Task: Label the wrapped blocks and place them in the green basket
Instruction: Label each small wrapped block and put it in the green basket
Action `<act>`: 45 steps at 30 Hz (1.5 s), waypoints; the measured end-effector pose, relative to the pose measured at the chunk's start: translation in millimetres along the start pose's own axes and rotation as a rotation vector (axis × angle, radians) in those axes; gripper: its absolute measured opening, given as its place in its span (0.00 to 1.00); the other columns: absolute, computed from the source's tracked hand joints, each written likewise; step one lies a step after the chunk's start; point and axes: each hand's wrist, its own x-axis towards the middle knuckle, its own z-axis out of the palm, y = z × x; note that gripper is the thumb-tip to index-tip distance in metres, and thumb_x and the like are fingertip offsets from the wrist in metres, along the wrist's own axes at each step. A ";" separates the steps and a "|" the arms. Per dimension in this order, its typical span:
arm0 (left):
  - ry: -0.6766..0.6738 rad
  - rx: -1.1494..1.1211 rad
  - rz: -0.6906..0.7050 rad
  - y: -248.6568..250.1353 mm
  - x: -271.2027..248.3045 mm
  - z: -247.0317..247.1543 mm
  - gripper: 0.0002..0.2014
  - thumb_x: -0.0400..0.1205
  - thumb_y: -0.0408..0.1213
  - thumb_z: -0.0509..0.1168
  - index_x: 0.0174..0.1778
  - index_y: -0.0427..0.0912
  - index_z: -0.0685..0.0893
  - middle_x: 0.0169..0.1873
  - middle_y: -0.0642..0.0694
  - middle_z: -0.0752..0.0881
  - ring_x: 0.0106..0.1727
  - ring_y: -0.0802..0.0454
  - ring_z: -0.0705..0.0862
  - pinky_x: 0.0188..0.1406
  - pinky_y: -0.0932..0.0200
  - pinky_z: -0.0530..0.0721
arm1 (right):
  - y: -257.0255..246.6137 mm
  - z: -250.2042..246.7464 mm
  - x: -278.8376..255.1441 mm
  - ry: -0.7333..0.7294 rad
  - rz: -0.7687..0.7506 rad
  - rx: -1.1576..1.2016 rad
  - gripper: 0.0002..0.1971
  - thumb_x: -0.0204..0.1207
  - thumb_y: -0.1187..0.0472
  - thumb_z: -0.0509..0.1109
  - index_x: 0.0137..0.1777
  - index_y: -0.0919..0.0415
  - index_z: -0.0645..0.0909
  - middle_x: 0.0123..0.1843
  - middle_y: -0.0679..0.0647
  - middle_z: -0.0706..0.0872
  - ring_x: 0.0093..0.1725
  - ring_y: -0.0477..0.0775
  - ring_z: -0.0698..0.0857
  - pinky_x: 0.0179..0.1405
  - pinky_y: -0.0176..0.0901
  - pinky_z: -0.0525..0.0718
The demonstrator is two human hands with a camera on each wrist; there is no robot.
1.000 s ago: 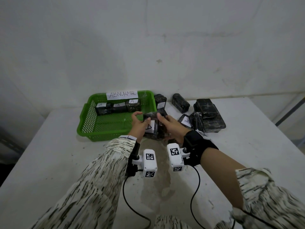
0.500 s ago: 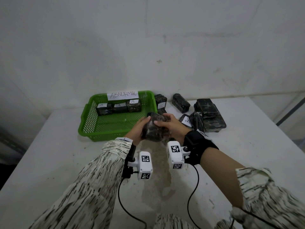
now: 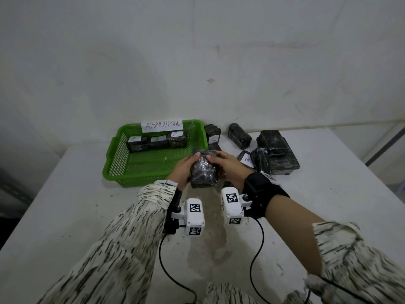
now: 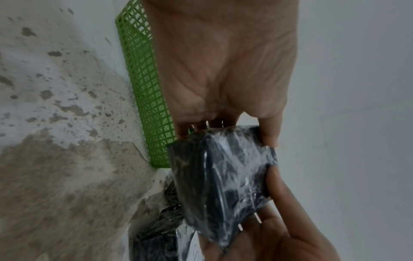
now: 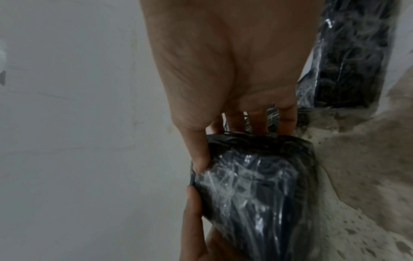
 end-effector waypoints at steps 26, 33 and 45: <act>0.012 0.142 0.090 -0.9 -9.9 3.7 0.32 0.76 0.32 0.70 0.76 0.39 0.67 0.66 0.36 0.80 0.63 0.40 0.81 0.66 0.45 0.79 | 5.0 -6.9 3.5 -0.019 -0.104 0.048 0.47 0.69 0.78 0.75 0.82 0.57 0.53 0.74 0.60 0.77 0.71 0.59 0.78 0.48 0.41 0.86; 0.082 0.087 0.114 2.6 -13.4 5.2 0.25 0.83 0.24 0.59 0.74 0.45 0.63 0.59 0.31 0.79 0.58 0.36 0.80 0.59 0.33 0.80 | 7.9 -2.7 2.0 -0.028 -0.142 -0.031 0.29 0.78 0.61 0.72 0.77 0.49 0.66 0.70 0.59 0.79 0.67 0.62 0.81 0.68 0.65 0.76; 0.019 0.014 -0.010 4.2 -15.2 7.5 0.26 0.81 0.36 0.66 0.73 0.47 0.63 0.66 0.35 0.76 0.59 0.39 0.79 0.61 0.37 0.80 | 3.6 -1.3 -1.6 -0.091 -0.087 -0.091 0.30 0.74 0.69 0.72 0.69 0.46 0.64 0.54 0.63 0.83 0.49 0.59 0.83 0.42 0.50 0.79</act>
